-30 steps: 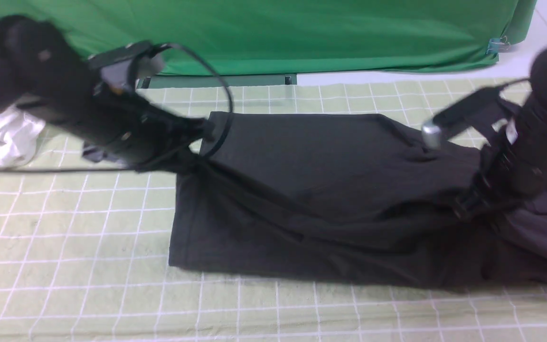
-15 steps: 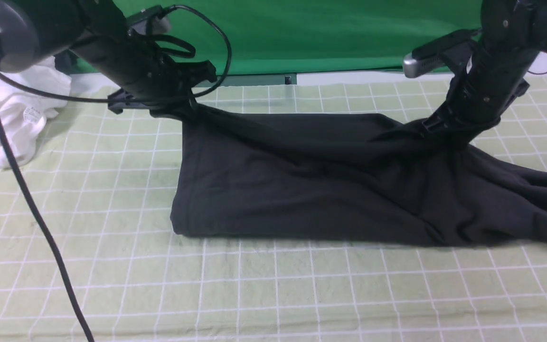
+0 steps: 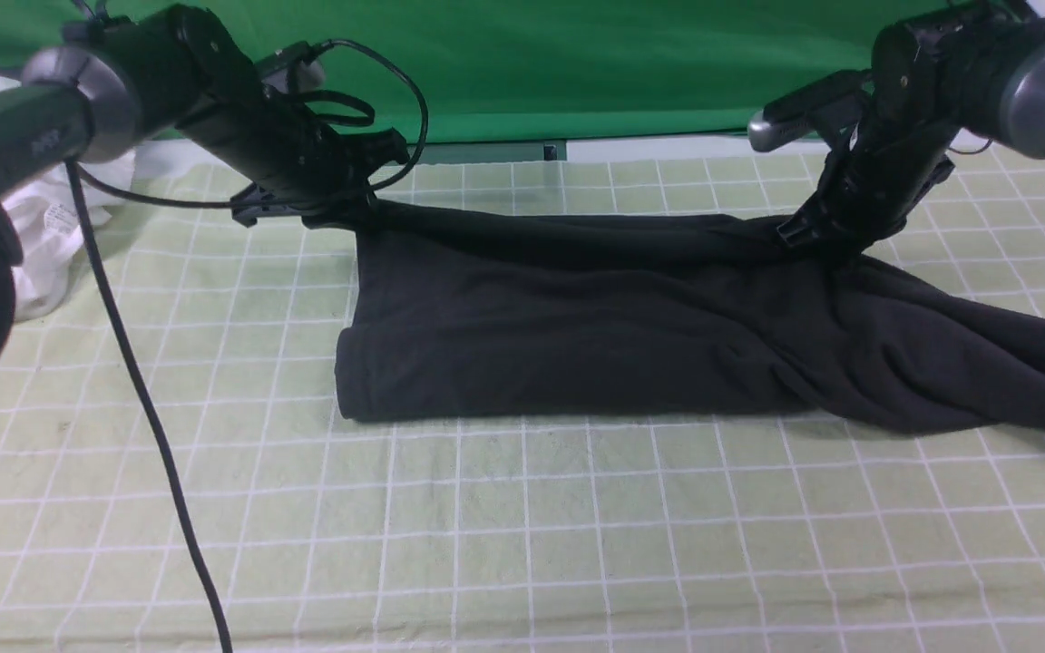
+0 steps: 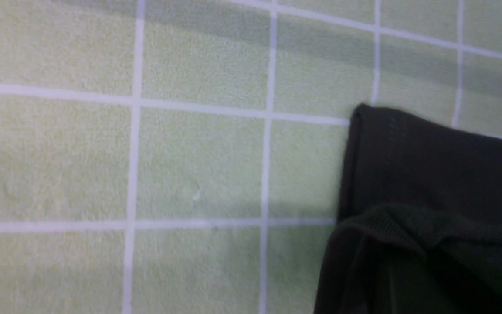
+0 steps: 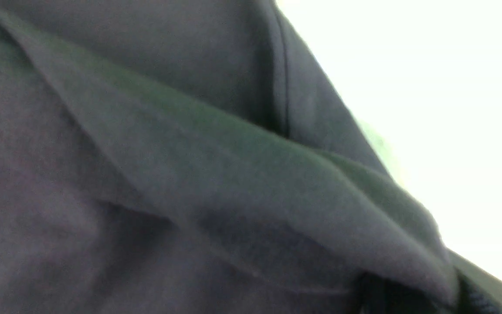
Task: Fold a long-sleeved shirt over a green coffee tablecloth.
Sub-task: 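Fold the black garment in half by bringing its near edge over to the far edge, then pull the folded dark garment lengthwise by its ends to straighten it flat on the table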
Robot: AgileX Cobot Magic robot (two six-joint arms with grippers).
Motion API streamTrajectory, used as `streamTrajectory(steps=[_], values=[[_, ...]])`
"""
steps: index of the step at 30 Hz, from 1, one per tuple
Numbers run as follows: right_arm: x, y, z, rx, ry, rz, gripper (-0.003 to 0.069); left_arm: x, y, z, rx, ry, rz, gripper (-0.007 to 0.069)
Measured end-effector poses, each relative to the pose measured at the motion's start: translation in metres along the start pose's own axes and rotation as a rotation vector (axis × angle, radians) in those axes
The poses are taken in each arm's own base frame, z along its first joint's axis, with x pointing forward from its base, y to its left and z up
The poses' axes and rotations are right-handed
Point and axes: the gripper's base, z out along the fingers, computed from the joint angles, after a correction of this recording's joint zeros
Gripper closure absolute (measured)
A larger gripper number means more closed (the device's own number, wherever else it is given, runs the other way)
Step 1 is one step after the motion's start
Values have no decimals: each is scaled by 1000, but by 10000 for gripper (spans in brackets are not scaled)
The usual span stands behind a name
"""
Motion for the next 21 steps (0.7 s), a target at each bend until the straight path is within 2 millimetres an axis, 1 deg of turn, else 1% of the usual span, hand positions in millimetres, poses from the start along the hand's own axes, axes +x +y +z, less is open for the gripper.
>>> streamTrajectory(steps=[3, 5, 6, 7, 8, 10, 11, 12, 14, 15, 16, 17, 18, 19, 20, 21], values=[[-3, 0, 4, 8, -30, -9, 571, 1, 3, 7, -5, -2, -5, 597], [-7, -2, 3, 25, -73, -17, 514, 0, 5, 11, -8, -21, -7, 591], [-10, -4, 1, 36, -93, -22, 464, -1, 5, 11, -8, -31, -7, 580], [-11, -4, 0, 38, -95, -23, 464, -2, 5, 11, -8, -36, -7, 578], [-14, -6, -4, 51, -105, -29, 400, -5, 5, 10, -7, -59, -6, 554], [-19, -10, -12, 68, -110, -35, 330, -15, 4, 3, 1, -100, -5, 495], [-21, -12, -18, 75, -110, -34, 302, -21, 4, -3, 7, -119, -7, 461], [-22, -12, -19, 74, -103, -33, 292, -23, 6, -5, 8, -123, -9, 454], [-30, -18, -35, 89, -115, -23, 260, -42, 5, -26, 27, -172, -7, 364], [-34, -21, -48, 96, -121, -16, 258, -51, 3, -39, 37, -194, 0, 319], [-36, -22, -56, 95, -116, -9, 269, -57, 0, -50, 46, -210, 10, 284], [-38, -23, -64, 91, -113, 0, 290, -62, -4, -59, 54, -224, 20, 258], [-39, -24, -75, 78, -104, 13, 334, -65, -9, -70, 64, -222, 40, 224], [-39, -24, -76, 74, -100, 15, 345, -66, -11, -73, 68, -219, 45, 218], [-40, -22, -90, 33, -88, 35, 442, -69, -18, -86, 84, -214, 66, 188], [-39, -19, -95, -11, -83, 47, 546, -69, -24, -95, 97, -205, 82, 171]])
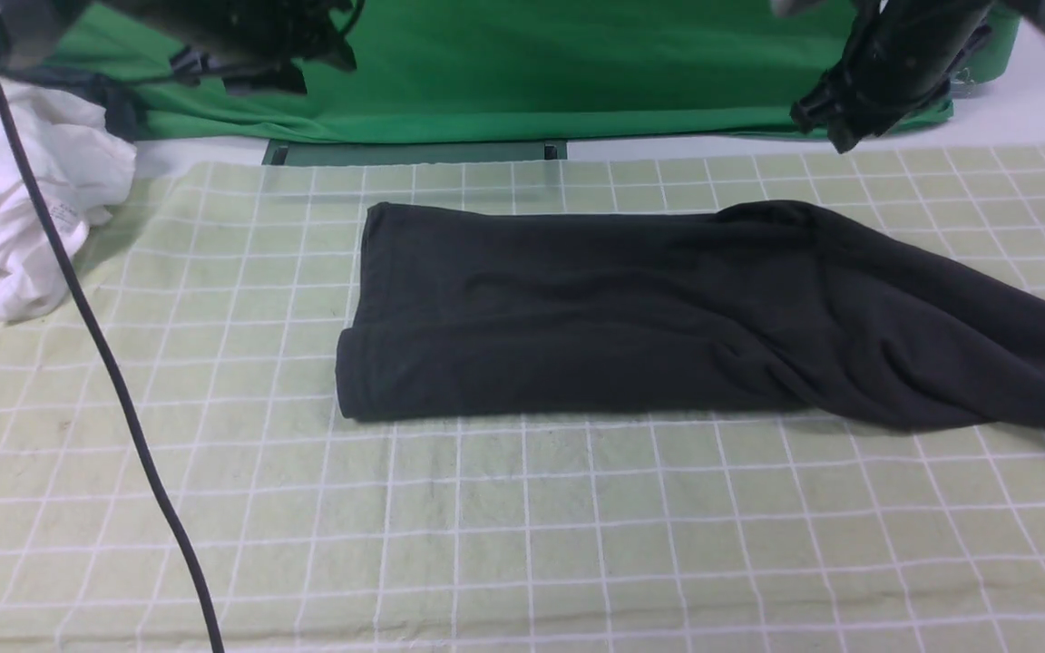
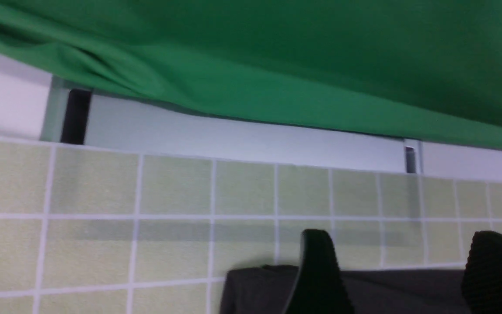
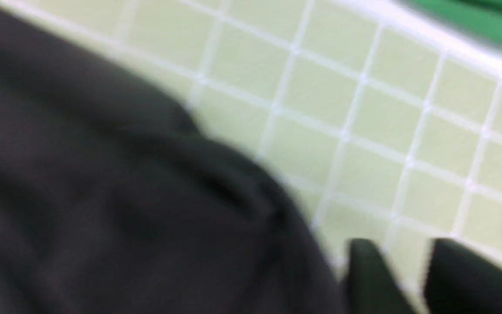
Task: Fold a long-sleeved shirt over a green coffee tablecloth.
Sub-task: 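Pull the folded dark garment lengthwise by its ends to straighten it flat on the table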
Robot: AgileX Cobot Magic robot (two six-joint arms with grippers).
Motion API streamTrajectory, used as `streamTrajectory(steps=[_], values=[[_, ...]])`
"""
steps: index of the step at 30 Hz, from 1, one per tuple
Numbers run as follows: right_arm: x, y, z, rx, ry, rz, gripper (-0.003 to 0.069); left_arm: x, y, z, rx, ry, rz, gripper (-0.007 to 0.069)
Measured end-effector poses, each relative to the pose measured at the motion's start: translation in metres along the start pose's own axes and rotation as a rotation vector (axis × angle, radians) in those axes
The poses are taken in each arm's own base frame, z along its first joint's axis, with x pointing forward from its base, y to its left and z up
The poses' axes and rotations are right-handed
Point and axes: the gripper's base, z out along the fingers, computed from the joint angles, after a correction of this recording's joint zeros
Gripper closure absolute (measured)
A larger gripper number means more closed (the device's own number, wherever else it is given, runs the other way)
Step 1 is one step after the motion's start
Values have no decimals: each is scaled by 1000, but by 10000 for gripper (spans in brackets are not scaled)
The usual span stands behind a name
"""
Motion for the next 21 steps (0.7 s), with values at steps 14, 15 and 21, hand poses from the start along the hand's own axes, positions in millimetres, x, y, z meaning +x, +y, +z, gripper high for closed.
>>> streamTrajectory(steps=[14, 15, 21], values=[[32, 33, 105, -91, 28, -134, 659, 16, -7, 4, 32, 189, 23, 229], [28, 25, 108, -21, -15, -180, 659, 19, -8, 4, 34, 220, 25, 246], [24, -10, 79, 98, 2, -179, 659, 25, -10, 4, 24, 274, 40, 342]])
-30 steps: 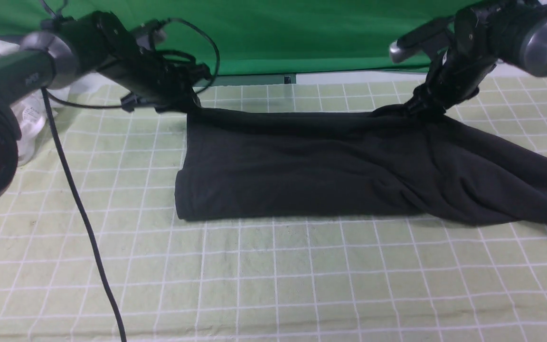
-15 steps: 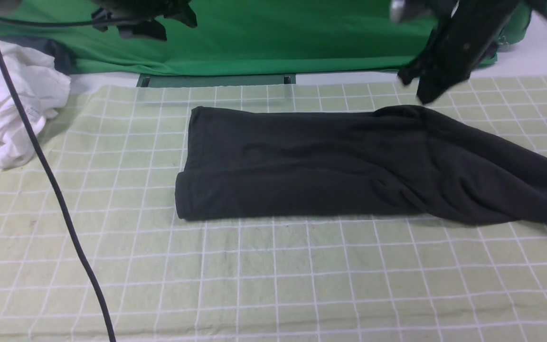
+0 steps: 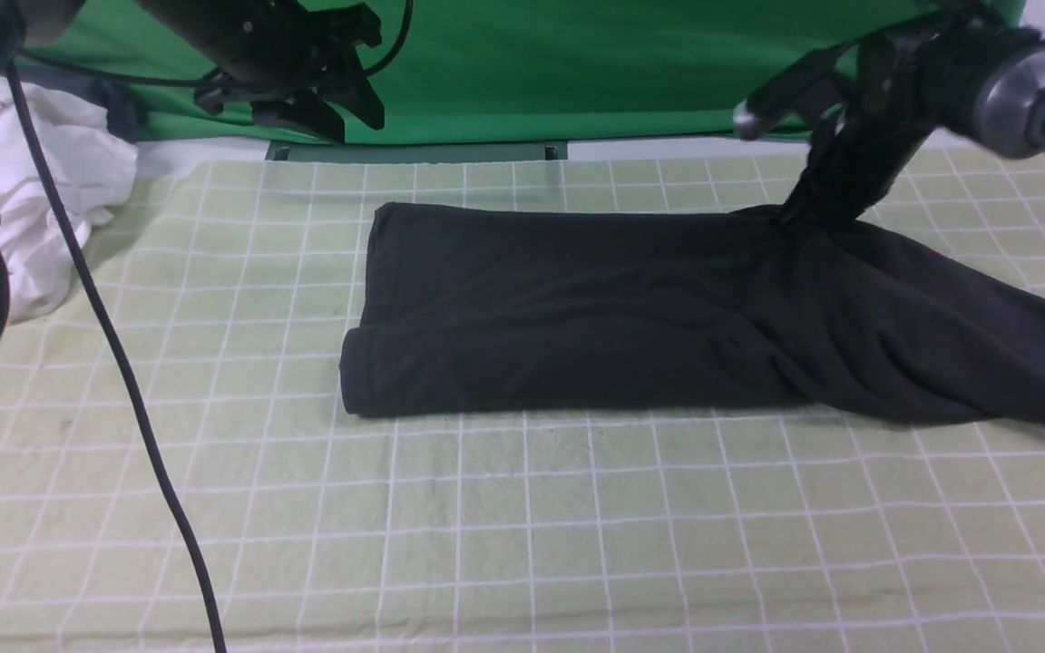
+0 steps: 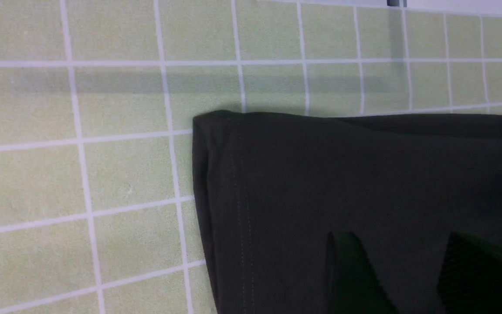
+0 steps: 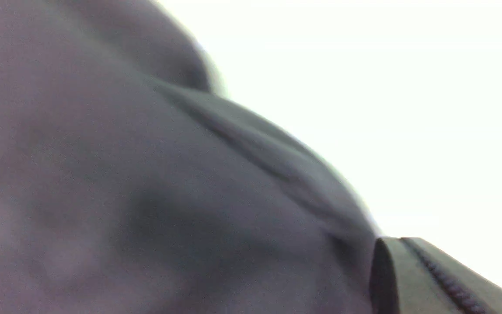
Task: Fold a long-sleeved shirt over a green coffee tablecloth.
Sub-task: 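Pull the folded dark garment lengthwise by its ends to straighten it flat on the table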
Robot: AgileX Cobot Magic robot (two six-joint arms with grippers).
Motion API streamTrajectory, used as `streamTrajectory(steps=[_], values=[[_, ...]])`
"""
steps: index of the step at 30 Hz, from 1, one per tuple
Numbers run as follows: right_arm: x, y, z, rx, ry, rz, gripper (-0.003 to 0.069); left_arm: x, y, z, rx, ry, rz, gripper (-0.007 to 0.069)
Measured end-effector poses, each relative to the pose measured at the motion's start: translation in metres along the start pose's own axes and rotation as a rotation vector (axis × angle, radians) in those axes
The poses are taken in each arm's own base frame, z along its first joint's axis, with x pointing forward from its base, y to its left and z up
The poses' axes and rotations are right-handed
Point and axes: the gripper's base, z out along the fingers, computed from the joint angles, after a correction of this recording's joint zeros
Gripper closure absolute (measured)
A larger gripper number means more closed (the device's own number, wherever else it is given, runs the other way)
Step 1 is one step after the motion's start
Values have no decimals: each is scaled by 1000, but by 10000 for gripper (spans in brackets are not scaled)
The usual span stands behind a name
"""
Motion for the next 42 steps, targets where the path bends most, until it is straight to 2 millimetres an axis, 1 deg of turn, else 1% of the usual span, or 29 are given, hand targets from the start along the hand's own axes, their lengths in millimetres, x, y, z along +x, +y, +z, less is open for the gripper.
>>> streamTrajectory(steps=[1, 2, 4, 5, 6, 7, 8, 9, 10, 11, 13, 14, 16, 17, 18, 19, 20, 21, 22, 25, 27, 29, 32, 34, 36, 38, 39, 41, 42], values=[[2, -9, -12, 9, 18, 15, 659, 0, 0, 0, 0, 1, 0, 358], [3, -18, -31, 20, 26, 34, 659, 0, 0, 0, 3, 1, -1, 372], [12, -36, -75, 31, 65, 85, 659, 0, -3, -4, 13, -5, -1, 393], [20, -47, -98, 42, 74, 142, 659, -1, -6, -9, 18, -15, 5, 400], [31, -57, -129, 56, 63, 215, 659, -1, -9, -13, 28, -23, 11, 402], [39, -64, -140, 63, 60, 248, 659, -1, -12, -19, 33, -33, 24, 403], [53, -70, -159, 68, 58, 294, 659, -2, -13, -22, 35, -39, 33, 403], [55, -69, -162, 67, 57, 299, 659, -2, -14, -24, 35, -43, 34, 403], [84, -76, -188, 75, 70, 392, 659, -2, -16, -28, 37, -52, 42, 403], [96, -79, -195, 80, 78, 428, 658, -2, -17, -29, 37, -54, 46, 403], [133, -75, -211, 78, 124, 511, 643, -2, -16, -29, 33, -53, 61, 403], [150, -73, -213, 76, 146, 542, 627, -2, -16, -28, 33, -51, 61, 403], [172, -68, -210, 76, 172, 580, 592, -2, -16, -27, 33, -50, 64, 402], [188, -66, -204, 76, 189, 606, 540, -2, -15, -27, 33, -48, 66, 400], [196, -64, -197, 73, 201, 619, 512, -2, -15, -27, 32, -49, 69, 400], [209, -62, -186, 70, 224, 653, 450, -2, -15, -27, 32, -49, 76, 400], [213, -62, -179, 71, 226, 664, 405, -2, -15, -27, 32, -49, 79, 400], [222, -61, -168, 65, 247, 681, 362, -2, -15, -27, 32, -49, 84, 400], [230, -61, -154, 58, 260, 705, 299, -2, -15, -27, 31, -49, 90, 398], [242, -62, -124, 29, 298, 748, 178, -2, -15, -27, 29, -49, 94, 394], [245, -63, -105, 8, 315, 765, 144, -2, -15, -27, 29, -49, 95, 391], [245, -65, -88, 4, 306, 776, 129, -2, -15, -27, 29, -49, 95, 391], [246, -66, -63, -3, 298, 801, 123, -2, -15, -27, 28, -49, 98, 389], [247, -66, -50, -7, 306, 811, 125, -2, -14, -27, 21, -48, 101, 389], [250, -64, -39, -17, 325, 810, 148, -2, -12, -27, -11, -46, 101, 389], [251, -63, -30, -26, 337, 811, 222, -2, -7, -27, -61, -44, 84, 389], [251, -63, -29, -26, 334, 813, 281, -2, -5, -27, -88, -44, 74, 389], [248, -67, -29, -24, 319, 795, 422, -2, -1, -28, -123, -45, 62, 389], [245, -70, -30, -20, 312, 781, 520, -2, 0, -28, -129, -45, 55, 389]])
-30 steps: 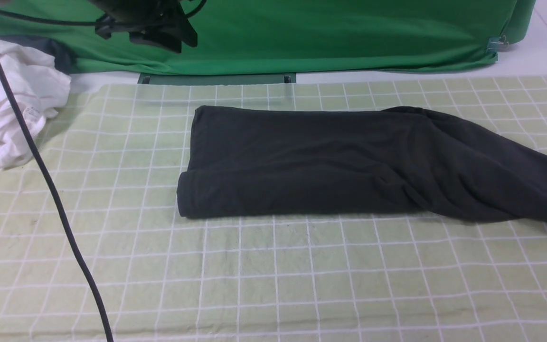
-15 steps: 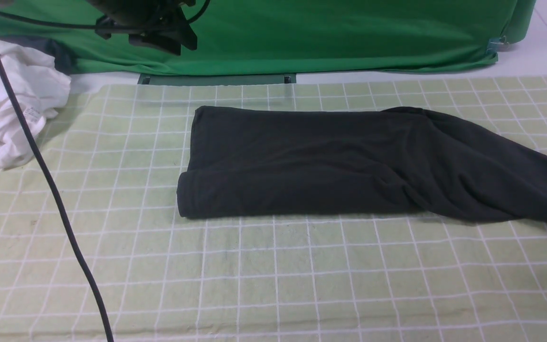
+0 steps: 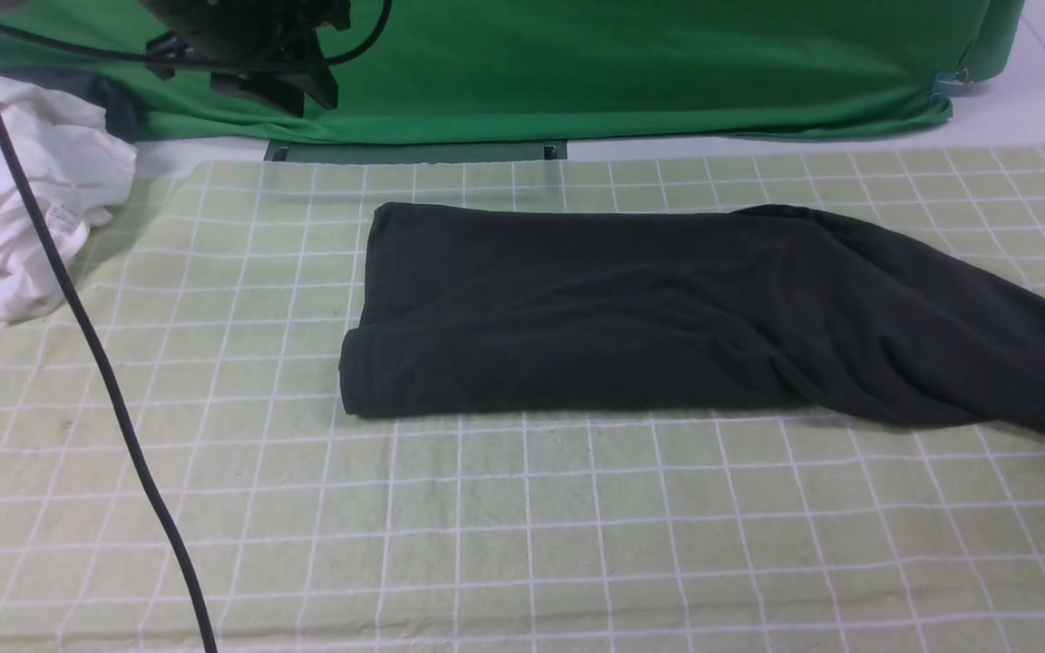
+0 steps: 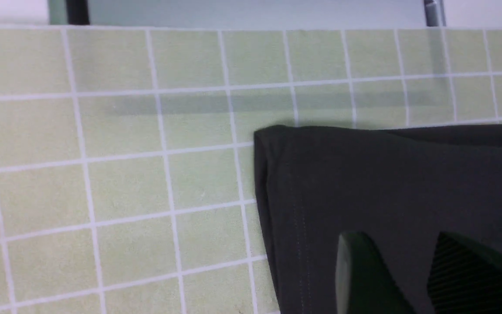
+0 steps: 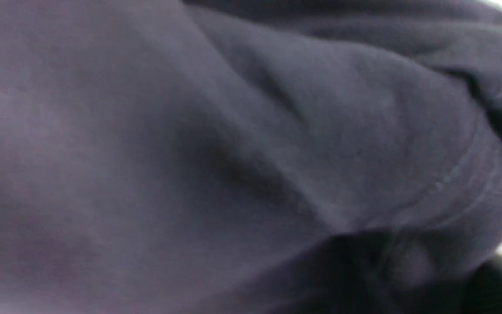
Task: Fold a long-sleeved shirt over a green coffee tablecloth.
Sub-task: 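Pull the folded dark garment lengthwise by its ends to straighten it flat on the table, then fold the right end of the dark garment over onto its left end with the right gripper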
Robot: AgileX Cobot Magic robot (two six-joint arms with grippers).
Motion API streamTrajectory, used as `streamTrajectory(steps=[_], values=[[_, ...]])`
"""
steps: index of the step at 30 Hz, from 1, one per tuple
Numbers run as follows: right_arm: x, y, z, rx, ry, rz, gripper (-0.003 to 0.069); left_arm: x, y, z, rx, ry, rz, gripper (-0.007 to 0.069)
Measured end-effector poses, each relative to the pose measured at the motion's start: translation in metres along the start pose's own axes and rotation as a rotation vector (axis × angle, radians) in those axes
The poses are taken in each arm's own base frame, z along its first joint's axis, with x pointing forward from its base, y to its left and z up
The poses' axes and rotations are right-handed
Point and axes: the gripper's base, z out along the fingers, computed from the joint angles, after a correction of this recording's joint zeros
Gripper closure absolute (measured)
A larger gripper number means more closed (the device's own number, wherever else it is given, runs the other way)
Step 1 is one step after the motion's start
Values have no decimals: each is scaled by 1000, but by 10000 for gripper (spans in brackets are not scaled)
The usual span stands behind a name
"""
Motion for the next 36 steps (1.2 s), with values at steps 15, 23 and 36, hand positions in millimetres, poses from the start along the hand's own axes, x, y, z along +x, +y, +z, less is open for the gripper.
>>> streamTrajectory(steps=[15, 23, 36], values=[[-51, -15, -58, 110, -115, -133, 631, 78, -14, -28, 25, 205, -56, 386], [-54, -20, -43, 148, -92, -161, 631, 136, -10, 18, -2, 399, -87, 380], [-56, -17, -42, 107, -115, -129, 631, 146, -18, 42, 11, 358, -91, 188]])
